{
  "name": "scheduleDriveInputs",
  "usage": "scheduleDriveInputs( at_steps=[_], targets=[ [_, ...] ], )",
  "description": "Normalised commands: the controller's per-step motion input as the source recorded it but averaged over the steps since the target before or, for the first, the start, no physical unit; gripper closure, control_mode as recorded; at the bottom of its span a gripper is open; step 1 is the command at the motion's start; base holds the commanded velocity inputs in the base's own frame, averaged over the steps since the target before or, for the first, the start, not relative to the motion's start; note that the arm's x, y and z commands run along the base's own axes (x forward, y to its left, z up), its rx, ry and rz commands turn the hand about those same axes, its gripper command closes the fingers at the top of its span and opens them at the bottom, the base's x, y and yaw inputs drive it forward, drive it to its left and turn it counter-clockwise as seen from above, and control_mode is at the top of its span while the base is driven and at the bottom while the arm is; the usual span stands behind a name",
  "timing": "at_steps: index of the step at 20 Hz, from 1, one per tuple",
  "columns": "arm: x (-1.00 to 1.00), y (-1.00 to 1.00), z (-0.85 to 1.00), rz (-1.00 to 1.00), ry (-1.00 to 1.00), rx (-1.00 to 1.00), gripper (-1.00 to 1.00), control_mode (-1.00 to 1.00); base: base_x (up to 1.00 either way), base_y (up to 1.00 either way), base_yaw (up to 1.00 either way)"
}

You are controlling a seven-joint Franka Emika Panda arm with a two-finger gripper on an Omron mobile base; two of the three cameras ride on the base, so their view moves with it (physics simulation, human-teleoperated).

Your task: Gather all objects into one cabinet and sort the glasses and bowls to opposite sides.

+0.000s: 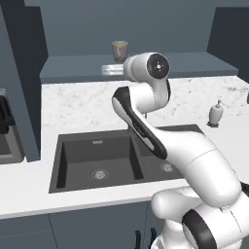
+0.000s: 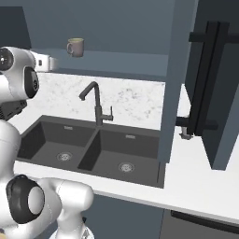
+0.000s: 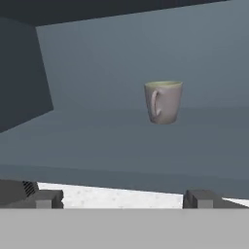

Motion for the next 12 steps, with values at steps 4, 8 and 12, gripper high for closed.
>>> scheduleDriveInputs(
  at_steps=[4,8,12],
  targets=[
    [0.84,0.04,0.20,0.00,0.01,0.00,-1.00,-1.00,0.00,0.00,0.00],
    [0.87,0.00,0.05,0.00,0.01,-0.02,-1.00,-1.00,0.00,0.00,0.00],
    [0.70,0.02,-0.08,0.00,0.00,-0.11,-1.00,-1.00,0.00,0.00,0.00]
  ],
)
